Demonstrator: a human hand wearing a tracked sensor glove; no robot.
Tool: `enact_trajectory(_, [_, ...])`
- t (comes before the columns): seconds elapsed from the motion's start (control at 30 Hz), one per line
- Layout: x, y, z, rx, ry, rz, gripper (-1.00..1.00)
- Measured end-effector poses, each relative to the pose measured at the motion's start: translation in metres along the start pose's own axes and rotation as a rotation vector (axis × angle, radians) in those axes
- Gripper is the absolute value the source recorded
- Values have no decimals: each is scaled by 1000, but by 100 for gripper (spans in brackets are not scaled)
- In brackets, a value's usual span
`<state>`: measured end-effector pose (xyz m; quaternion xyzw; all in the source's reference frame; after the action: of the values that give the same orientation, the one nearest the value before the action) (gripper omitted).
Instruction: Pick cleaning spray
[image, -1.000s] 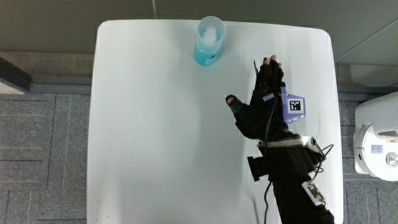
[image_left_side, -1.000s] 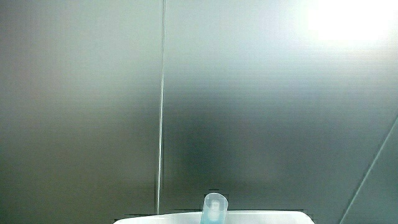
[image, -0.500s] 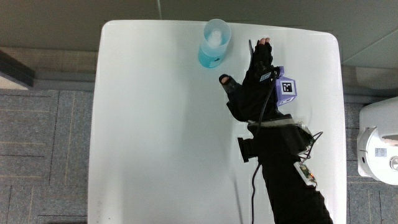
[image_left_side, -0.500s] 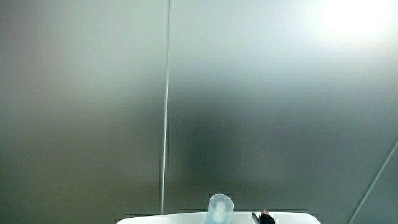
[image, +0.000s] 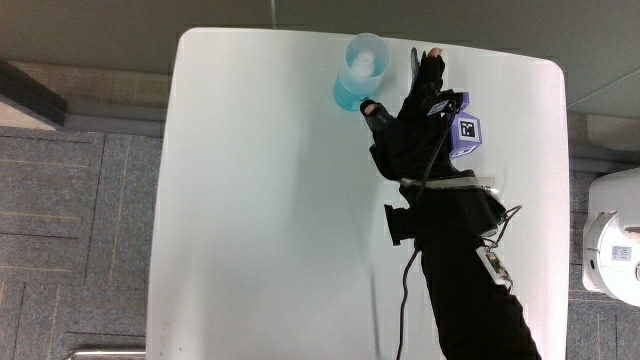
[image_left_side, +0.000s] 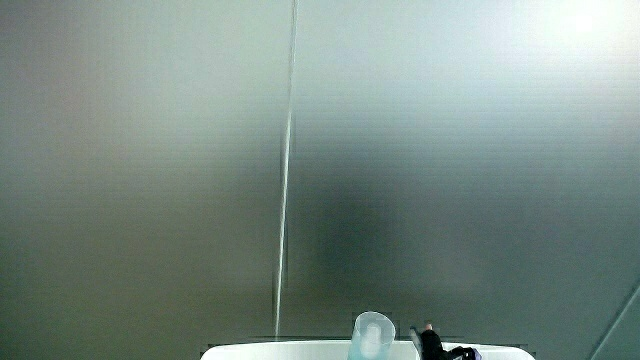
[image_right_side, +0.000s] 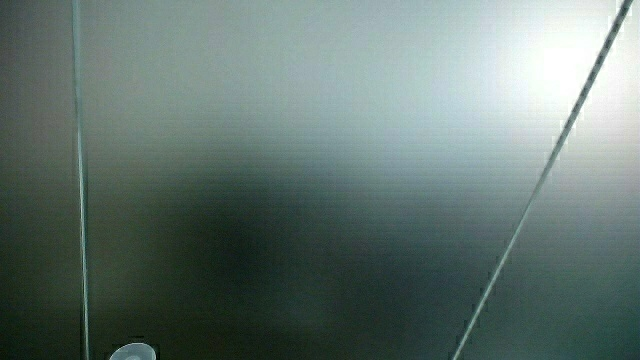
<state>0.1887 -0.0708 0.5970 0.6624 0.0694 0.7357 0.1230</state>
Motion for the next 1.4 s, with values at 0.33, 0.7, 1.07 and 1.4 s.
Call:
enact_trajectory(0.33, [-9, 7, -8, -30, 10, 14, 0])
enact_trajectory(0.7, [-12, 8, -10, 9, -10, 32, 31])
enact_trajectory(1.07, [-24, 11, -15, 38, -6, 76, 63])
enact_trajectory(1.4, [-27, 6, -10, 114, -28, 122, 91])
